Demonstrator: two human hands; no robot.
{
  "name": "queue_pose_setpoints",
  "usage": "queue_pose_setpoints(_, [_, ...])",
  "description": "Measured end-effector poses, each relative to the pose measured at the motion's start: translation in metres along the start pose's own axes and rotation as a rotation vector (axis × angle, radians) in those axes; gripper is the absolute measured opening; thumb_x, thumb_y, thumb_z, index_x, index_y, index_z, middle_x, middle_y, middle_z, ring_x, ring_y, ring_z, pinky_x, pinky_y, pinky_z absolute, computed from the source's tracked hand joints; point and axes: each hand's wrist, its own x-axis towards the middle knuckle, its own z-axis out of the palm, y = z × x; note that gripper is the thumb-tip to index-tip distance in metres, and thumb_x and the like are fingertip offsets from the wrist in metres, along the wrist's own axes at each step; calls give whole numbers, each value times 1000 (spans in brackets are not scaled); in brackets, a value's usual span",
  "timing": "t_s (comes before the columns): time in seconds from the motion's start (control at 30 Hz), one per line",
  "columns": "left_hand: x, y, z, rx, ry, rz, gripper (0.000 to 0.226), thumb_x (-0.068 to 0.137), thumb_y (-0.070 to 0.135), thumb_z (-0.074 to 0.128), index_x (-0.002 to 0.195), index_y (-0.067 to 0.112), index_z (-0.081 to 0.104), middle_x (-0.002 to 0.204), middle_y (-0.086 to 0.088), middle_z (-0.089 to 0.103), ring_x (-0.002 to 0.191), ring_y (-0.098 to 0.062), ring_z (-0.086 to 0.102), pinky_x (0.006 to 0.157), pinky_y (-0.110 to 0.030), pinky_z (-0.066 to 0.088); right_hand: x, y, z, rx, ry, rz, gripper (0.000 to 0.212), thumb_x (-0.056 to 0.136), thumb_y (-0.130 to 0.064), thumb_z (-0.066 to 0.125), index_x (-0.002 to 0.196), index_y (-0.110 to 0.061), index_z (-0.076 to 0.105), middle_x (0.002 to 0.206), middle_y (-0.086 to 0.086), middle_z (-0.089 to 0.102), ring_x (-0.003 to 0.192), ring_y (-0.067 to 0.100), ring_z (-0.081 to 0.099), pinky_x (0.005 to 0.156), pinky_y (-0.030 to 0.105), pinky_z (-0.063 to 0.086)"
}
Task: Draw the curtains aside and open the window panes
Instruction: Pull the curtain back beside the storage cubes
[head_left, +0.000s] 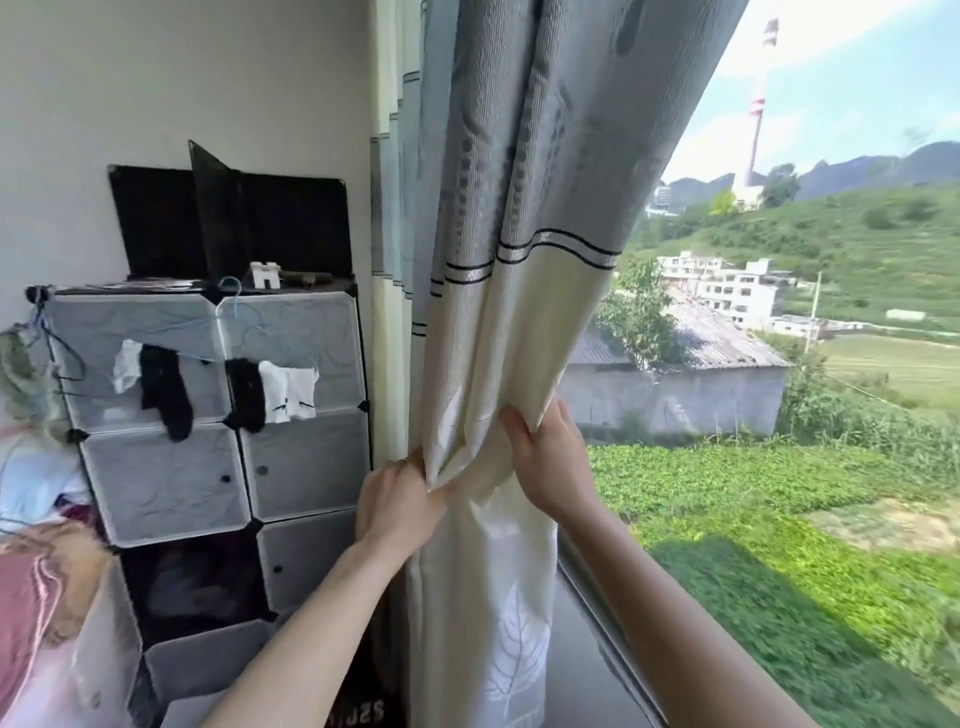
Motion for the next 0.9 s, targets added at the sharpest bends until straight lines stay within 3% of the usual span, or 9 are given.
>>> queue_pose_setpoints(0.3, [159, -92, 36, -87, -33, 44, 46, 85, 49, 67, 116, 15, 67, 102, -13, 75, 97, -36, 68, 73, -36, 54, 113, 18, 119, -44, 15, 60, 48, 99, -31, 49, 142, -10, 42, 140, 12, 47, 126, 31, 47, 91, 31, 36])
queue_pose_setpoints(0.4, [204, -111, 51, -161, -22, 31, 45, 85, 47, 68, 118, 17, 67, 104, -12, 74, 98, -37, 68, 74, -37, 55, 150, 23, 152, -45, 32, 64, 71, 84, -53, 54, 142, -16, 40, 146, 7, 39, 130, 22, 36, 102, 35, 37])
queue_pose_setpoints(0.53, [268, -127, 74, -191, -15, 1, 45, 84, 44, 70, 116, 13, 67, 104, -14, 72, 97, -38, 68, 74, -37, 54, 198, 33, 193, 2, 120, 32, 92, 69, -80, 59, 135, -18, 45, 132, 1, 42, 111, 3, 28, 98, 27, 31])
queue_pose_setpoints(0.6, [309, -136, 88, -186, 5, -5, 43, 83, 45, 71, 110, 12, 69, 101, -14, 72, 94, -38, 68, 71, -35, 53, 234, 45, 219, -32, 155, 21, 90, 69, -80, 59, 133, -17, 45, 129, 2, 43, 111, 5, 30, 97, 26, 30])
queue_pose_setpoints(0.73, [379, -160, 114, -159, 23, -24, 46, 81, 48, 71, 110, 12, 70, 106, -17, 68, 97, -40, 66, 77, -37, 53, 310, 77, 259, -63, 138, 5, 78, 78, -67, 55, 133, -13, 46, 130, 6, 50, 124, 27, 38, 101, 42, 38])
queue_pose_setpoints(0.9, [460, -193, 148, -219, -5, -117, 53, 84, 44, 72, 122, 8, 64, 125, -18, 57, 112, -40, 60, 87, -37, 50, 392, 121, 315, -51, 32, 22, 71, 83, -60, 51, 142, -23, 40, 138, 3, 48, 129, 23, 35, 95, 41, 40])
